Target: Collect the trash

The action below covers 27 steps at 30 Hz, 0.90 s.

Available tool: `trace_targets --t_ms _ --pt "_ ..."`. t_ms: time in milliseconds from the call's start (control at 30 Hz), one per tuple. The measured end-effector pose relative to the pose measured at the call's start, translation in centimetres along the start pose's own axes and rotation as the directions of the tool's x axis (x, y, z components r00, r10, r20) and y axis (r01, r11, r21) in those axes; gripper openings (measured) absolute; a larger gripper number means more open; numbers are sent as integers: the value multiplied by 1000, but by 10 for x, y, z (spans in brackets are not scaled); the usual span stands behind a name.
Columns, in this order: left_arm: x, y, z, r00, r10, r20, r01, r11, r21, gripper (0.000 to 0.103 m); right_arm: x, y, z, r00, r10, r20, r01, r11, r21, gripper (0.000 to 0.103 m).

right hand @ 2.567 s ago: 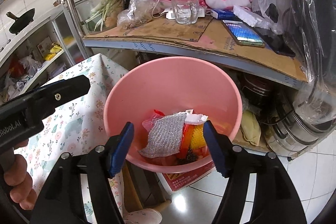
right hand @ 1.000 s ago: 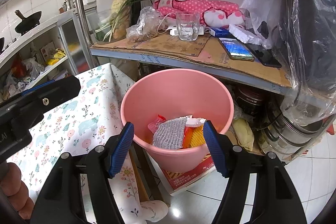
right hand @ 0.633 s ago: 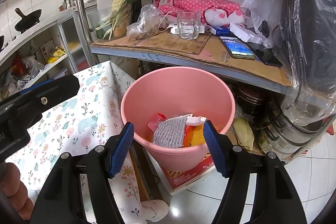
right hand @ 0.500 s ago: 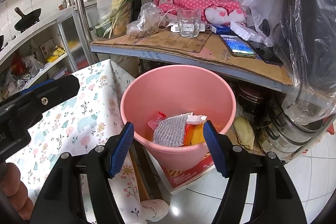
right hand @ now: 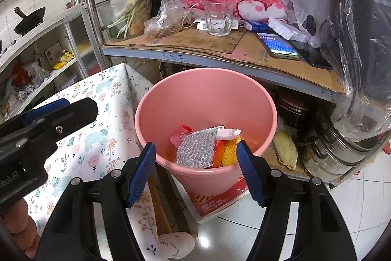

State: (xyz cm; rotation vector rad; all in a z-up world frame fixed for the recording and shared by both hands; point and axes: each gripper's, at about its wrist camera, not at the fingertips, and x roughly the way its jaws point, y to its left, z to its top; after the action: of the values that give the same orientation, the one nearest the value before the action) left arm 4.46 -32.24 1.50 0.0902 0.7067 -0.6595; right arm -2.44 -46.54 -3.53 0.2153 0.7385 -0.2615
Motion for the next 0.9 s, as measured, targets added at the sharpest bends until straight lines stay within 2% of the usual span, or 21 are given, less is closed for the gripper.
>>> trace_targets --t_ms 533,900 --pt "6 1 -5 999 -33 -6 34 999 6 59 -1 3 3 999 -46 2 46 999 -12 69" --pt "7 0 -6 999 -41 -13 41 999 10 59 -1 5 2 999 -50 -1 50 999 -18 69"
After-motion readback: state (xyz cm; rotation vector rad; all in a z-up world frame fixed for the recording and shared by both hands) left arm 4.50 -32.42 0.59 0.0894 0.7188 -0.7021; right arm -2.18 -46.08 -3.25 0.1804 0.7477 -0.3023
